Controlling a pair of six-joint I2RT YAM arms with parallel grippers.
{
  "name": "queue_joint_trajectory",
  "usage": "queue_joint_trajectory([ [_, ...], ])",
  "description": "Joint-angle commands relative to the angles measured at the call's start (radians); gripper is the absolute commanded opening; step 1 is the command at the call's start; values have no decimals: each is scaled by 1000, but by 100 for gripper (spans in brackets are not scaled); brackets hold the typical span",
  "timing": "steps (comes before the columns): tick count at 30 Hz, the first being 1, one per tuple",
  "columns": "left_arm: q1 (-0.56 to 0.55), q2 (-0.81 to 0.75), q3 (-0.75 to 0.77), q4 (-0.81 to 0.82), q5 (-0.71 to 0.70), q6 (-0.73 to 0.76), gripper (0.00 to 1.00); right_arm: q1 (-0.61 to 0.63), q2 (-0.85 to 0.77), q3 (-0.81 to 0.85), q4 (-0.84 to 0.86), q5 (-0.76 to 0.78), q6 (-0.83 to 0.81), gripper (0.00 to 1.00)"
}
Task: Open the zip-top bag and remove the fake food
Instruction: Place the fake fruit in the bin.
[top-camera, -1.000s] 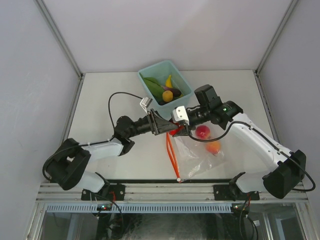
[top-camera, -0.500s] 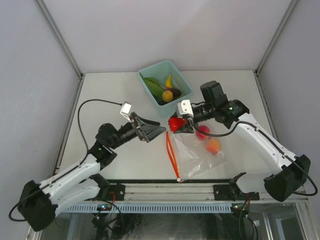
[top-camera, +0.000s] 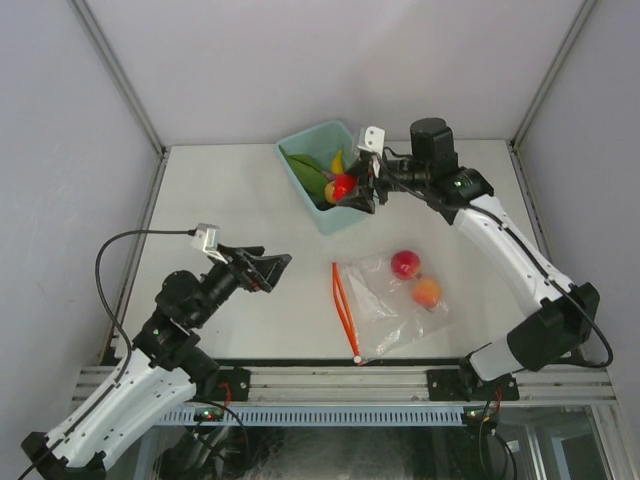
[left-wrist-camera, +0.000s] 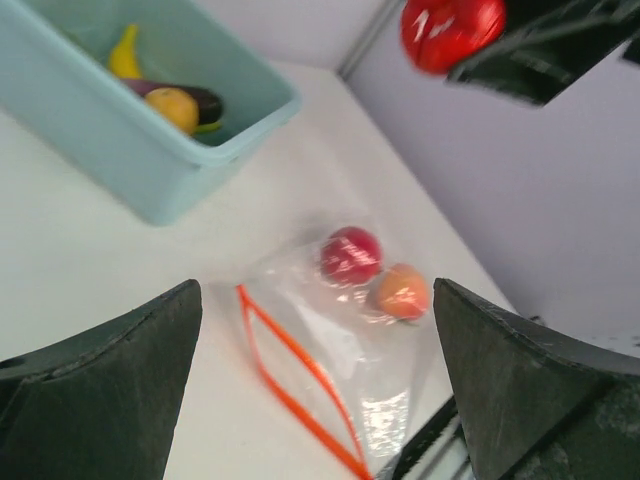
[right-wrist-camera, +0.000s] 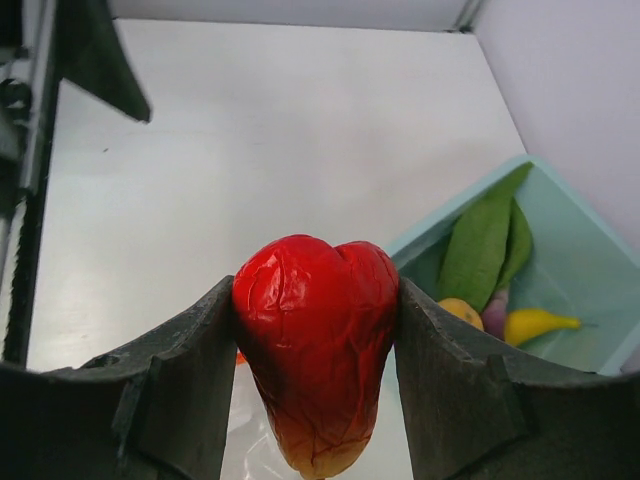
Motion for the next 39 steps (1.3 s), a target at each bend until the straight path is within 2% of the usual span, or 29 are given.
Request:
queue_joint_trajectory([
  [1, 17, 13, 39, -142, -100, 95, 100, -15, 89, 109, 87, 90, 138, 0],
  [9, 24, 103, 97, -194, -172, 100, 100, -45, 316, 357, 7, 204, 139, 0],
  [17, 42, 161, 119, -219, -245, 86, 100, -88, 609, 697, -188, 351, 207, 0],
  [20, 44, 174, 113, -215, -264, 64, 100, -88, 674, 749, -209, 389, 191, 0],
  [28, 47, 185, 91, -201, -303, 0, 100, -70, 791, 757, -84, 479, 233, 3],
  [33, 49, 176, 81, -216, -298, -29, 100, -30, 853, 757, 75, 528, 248, 6],
  [39, 49, 166, 75, -244, -298, -57, 100, -9, 967, 823, 266, 623, 353, 7],
])
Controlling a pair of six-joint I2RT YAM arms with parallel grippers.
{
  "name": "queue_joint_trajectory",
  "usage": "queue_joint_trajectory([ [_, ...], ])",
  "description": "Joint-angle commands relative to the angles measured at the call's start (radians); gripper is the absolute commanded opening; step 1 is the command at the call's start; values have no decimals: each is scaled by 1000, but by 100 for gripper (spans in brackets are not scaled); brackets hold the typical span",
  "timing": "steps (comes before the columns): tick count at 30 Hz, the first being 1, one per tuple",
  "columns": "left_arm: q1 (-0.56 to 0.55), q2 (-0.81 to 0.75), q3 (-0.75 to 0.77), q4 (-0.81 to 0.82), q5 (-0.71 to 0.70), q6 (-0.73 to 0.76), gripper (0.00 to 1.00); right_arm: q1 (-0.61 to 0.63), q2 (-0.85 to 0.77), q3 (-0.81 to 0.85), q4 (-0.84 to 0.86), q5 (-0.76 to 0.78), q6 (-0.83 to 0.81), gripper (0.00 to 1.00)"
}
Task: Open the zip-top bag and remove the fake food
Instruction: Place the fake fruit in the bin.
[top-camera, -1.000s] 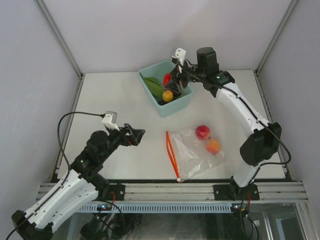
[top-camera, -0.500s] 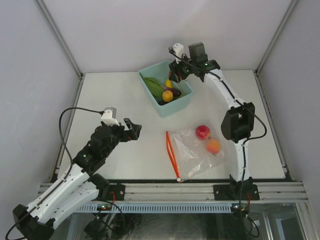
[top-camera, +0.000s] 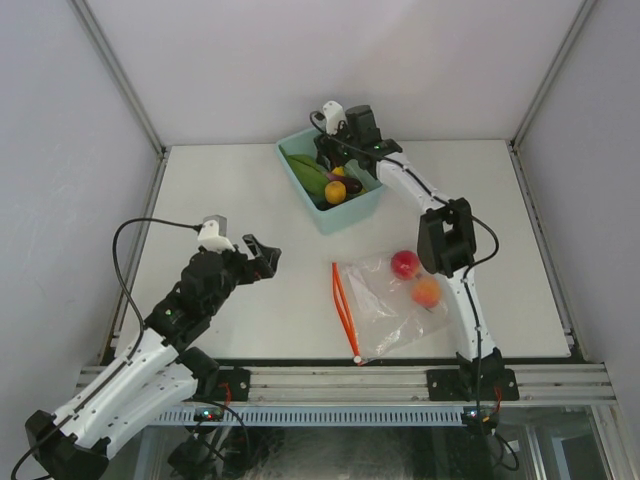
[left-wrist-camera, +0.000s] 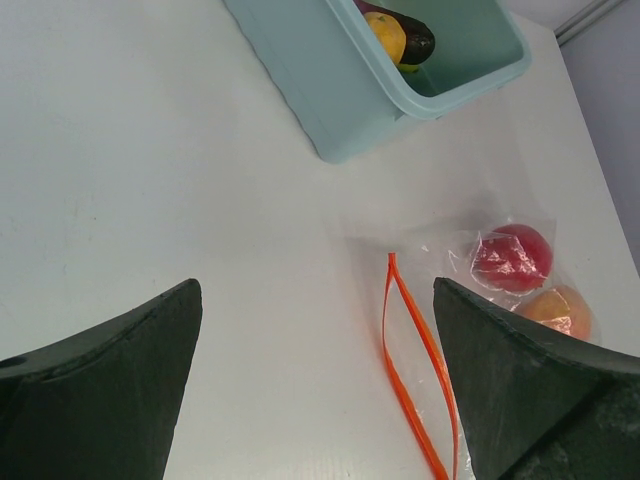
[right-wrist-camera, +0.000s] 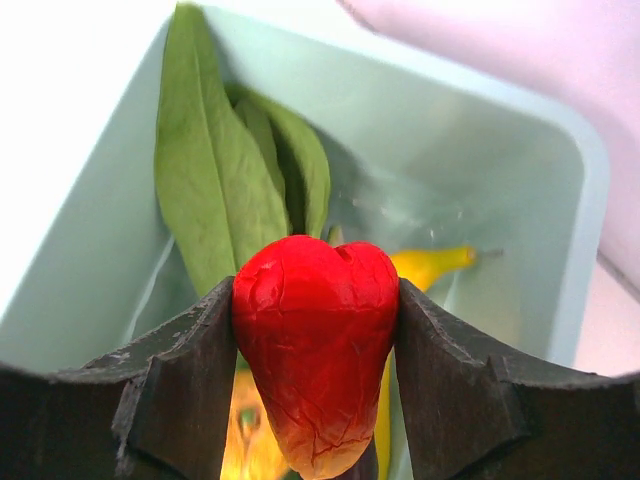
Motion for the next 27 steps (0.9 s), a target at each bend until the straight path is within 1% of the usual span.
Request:
queue_joint_trajectory([
  [1, 8, -14, 11, 0, -8, -36, 100, 15, 62, 99, 224, 95, 107, 6],
  [7, 9, -21, 10, -23, -13, -43, 100, 23, 132, 124, 345, 154, 139, 6],
  [17, 9, -11, -3, -11, -8, -41, 100, 17, 200, 128, 426, 179, 175, 7],
  [23, 12, -1, -1, -13, 0, -30, 100, 21, 230, 132, 465, 178, 202, 10],
  [27, 12, -12, -3, -19, -1, -30, 100, 23, 243, 140, 463, 183, 217, 18],
])
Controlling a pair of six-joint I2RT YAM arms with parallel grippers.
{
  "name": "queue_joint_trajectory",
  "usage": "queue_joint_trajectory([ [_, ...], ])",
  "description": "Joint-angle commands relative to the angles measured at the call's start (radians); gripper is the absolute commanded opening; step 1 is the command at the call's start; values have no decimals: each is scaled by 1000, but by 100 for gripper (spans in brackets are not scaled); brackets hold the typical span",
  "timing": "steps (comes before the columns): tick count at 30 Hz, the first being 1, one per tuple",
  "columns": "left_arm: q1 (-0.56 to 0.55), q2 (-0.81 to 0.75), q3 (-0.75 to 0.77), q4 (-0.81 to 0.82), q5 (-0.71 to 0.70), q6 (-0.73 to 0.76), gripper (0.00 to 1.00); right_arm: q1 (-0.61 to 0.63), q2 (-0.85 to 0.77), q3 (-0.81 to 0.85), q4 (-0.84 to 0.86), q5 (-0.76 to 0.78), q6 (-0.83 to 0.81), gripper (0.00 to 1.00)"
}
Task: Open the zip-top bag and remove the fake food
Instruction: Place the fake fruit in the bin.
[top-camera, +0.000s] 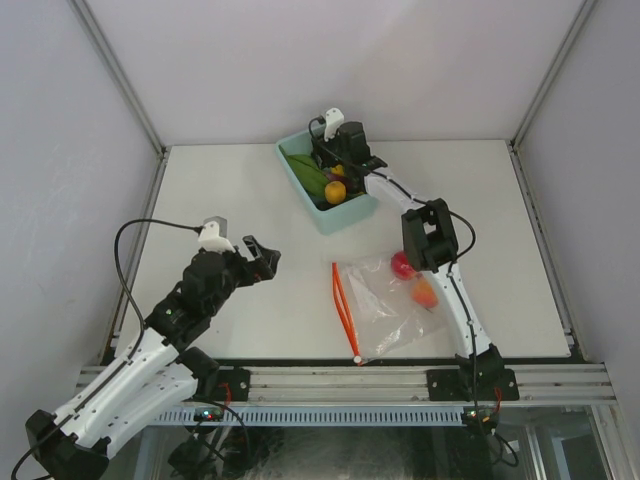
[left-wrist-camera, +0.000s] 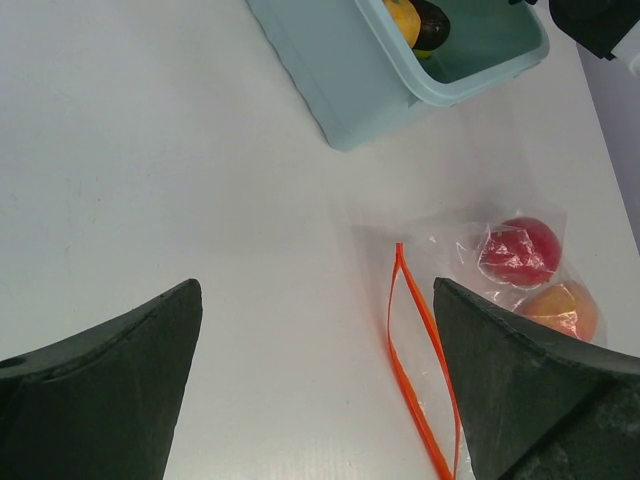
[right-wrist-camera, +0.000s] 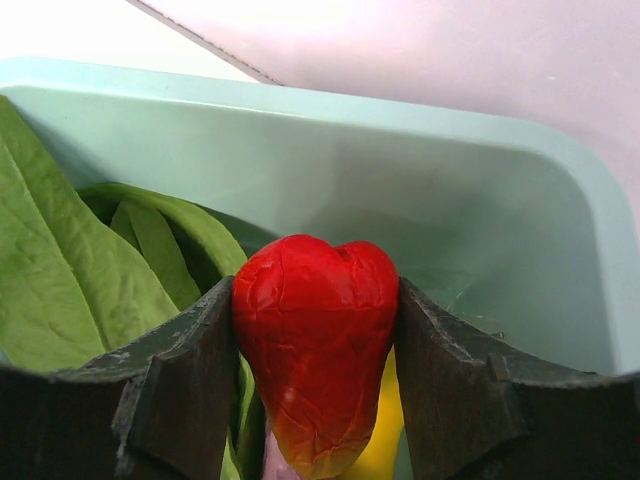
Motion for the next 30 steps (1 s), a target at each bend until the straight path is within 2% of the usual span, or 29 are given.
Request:
queue_joint_trajectory([
  [1, 10, -16, -4, 20, -2, 0, 100, 0, 4, 66, 62, 11, 49, 18],
  [6, 13, -19, -5, 21, 2, 6, 100, -7, 15, 89, 49, 8, 68, 25],
  [23, 13, -69, -27, 10, 15, -5, 100, -7, 1, 76, 15, 9, 52, 65],
  [30, 13, -78, -25, 10, 19, -19, 100, -3, -2, 71, 11, 0, 29, 75],
])
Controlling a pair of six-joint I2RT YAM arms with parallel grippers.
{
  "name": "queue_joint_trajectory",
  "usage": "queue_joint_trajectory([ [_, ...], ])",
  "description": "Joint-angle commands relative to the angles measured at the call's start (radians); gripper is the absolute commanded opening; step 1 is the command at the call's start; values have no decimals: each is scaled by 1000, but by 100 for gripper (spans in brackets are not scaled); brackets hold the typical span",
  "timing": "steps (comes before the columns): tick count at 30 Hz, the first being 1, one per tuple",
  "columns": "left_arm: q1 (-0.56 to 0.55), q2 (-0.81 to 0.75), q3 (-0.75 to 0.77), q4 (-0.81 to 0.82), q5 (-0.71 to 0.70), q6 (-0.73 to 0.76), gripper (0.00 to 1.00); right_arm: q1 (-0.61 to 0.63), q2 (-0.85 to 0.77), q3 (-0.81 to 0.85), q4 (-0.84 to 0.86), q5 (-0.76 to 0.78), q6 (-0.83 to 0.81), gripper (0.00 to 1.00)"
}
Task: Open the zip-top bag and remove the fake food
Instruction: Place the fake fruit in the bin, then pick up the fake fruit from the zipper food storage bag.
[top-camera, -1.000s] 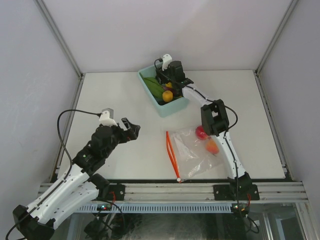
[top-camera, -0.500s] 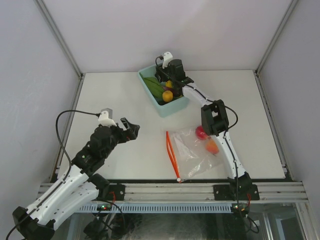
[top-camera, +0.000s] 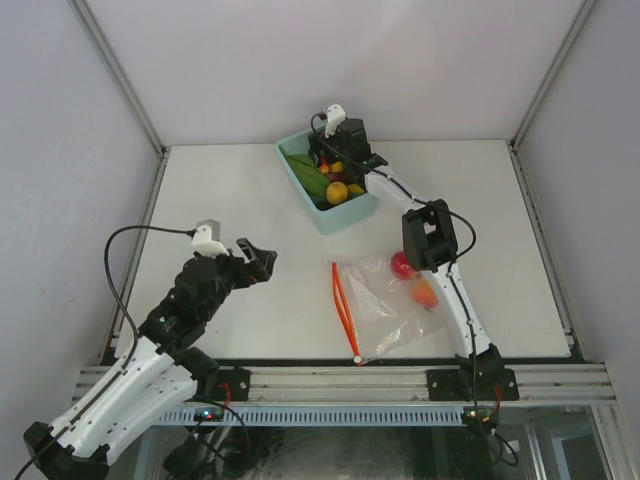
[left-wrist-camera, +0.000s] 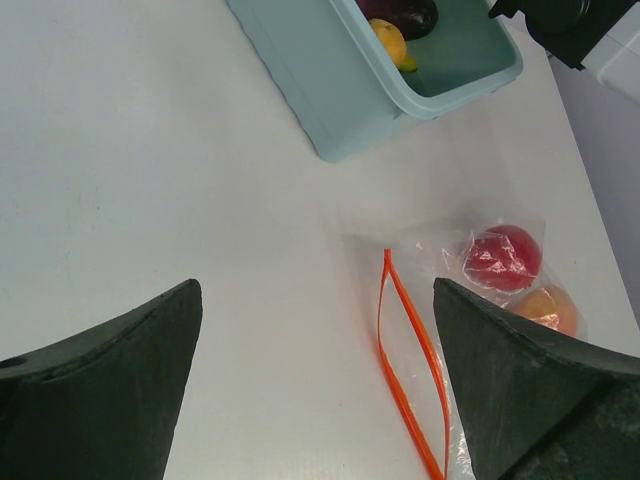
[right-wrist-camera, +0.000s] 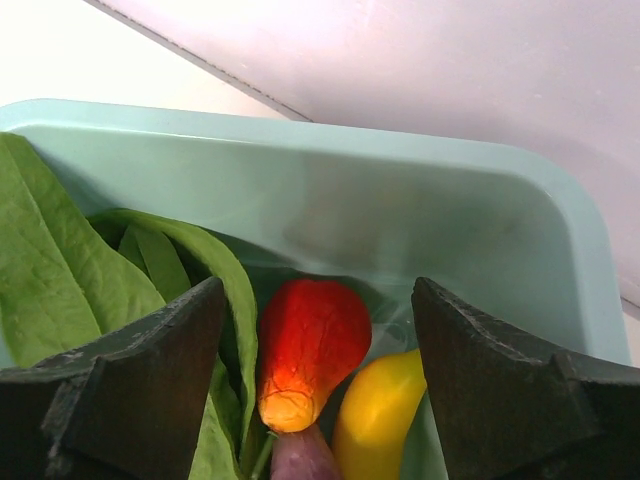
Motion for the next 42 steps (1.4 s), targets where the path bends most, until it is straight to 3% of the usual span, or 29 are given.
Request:
queue_joint_trajectory([
  [1, 7, -7, -8, 19, 17, -19, 100, 1, -21, 24, 17, -2, -18, 75],
  [8, 8, -21, -9, 53, 26, -53, 100, -4, -79, 28, 9, -53, -70, 80],
  [12, 11, -44, -25, 113, 29, -101, 100, -1, -176, -11, -10, -94, -143, 90],
  [16, 15, -59, -53, 191, 69, -129, 100, 11, -325, -134, -20, -116, -244, 100],
  [20, 18, -52, -69, 238, 103, -160, 100, 27, -506, -290, -42, -138, -367, 100],
  [23, 18, -32, -65, 247, 124, -179, 99, 12, -650, -388, -123, -261, -372, 100],
  [31, 19, -3, -62, 242, 162, -234, 94, -137, -942, -613, -254, -781, -213, 97],
  [34, 19, -1, -74, 241, 186, -253, 92, -176, -1049, -695, -355, -870, -288, 97],
  [42, 19, 30, -108, 296, 260, -266, 85, -319, -1267, -823, -819, -968, -597, 97],
])
